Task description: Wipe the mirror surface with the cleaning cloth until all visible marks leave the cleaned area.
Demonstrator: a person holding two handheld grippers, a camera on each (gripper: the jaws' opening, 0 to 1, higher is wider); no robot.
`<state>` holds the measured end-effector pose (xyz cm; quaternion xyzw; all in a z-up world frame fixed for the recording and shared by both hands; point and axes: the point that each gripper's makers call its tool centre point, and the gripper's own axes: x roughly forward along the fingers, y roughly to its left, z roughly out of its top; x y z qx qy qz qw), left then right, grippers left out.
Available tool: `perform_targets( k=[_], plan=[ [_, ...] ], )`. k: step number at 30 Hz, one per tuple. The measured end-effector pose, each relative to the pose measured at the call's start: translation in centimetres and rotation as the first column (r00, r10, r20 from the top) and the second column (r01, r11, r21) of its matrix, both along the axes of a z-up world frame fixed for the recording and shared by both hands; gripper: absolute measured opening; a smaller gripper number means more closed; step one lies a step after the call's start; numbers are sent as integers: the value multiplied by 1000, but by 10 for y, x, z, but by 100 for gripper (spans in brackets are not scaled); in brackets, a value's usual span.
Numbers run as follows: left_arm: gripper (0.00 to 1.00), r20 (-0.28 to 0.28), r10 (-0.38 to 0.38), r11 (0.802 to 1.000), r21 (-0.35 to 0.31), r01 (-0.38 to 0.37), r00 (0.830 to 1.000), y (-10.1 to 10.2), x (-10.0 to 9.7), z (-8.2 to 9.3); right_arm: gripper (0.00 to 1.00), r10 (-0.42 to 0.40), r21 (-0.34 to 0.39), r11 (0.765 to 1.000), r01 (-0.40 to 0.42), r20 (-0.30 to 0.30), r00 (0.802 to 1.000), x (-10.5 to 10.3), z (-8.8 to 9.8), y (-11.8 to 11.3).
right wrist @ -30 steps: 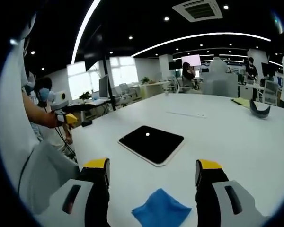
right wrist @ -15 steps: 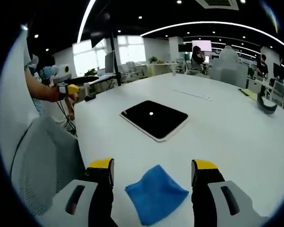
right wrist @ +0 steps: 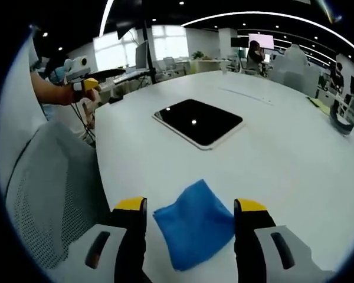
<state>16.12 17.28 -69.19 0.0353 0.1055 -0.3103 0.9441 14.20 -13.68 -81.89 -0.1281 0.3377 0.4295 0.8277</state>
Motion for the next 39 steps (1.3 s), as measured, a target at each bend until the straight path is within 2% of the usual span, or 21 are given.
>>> perform_targets(
  k=[7, 16, 21, 25, 27, 36, 39],
  plan=[
    [94, -4, 0, 1000, 1, 0, 1000, 1, 0, -2, 48, -3, -47, 999, 2, -20, 1000, -2, -13, -6],
    [94, -3, -1, 1000, 1, 1, 1000, 1, 0, -1, 41, -14, -69, 998, 11, -52, 999, -4, -22, -8],
    [94, -3, 1, 1000, 3, -1, 1000, 2, 0, -1, 37, -10, -95, 995, 7, -33, 999, -3, -23, -11],
    [94, -4, 3, 1000, 2, -3, 1000, 3, 0, -2, 32, -15, -91, 996, 14, -7, 1000, -2, -17, -11],
    [94, -5, 4, 1000, 3, -4, 1000, 3, 0, -2, 28, 14, -107, 994, -16, -16, 1000, -7, -20, -10],
    [93, -7, -4, 1000, 1, 4, 1000, 0, -1, -2, 27, 10, -123, 992, -14, -35, 999, -8, -28, -12],
    [93, -7, -5, 1000, 4, 5, 1000, 0, 0, -2, 25, 22, -146, 989, -25, -25, 999, -8, -31, -12]
  ],
)
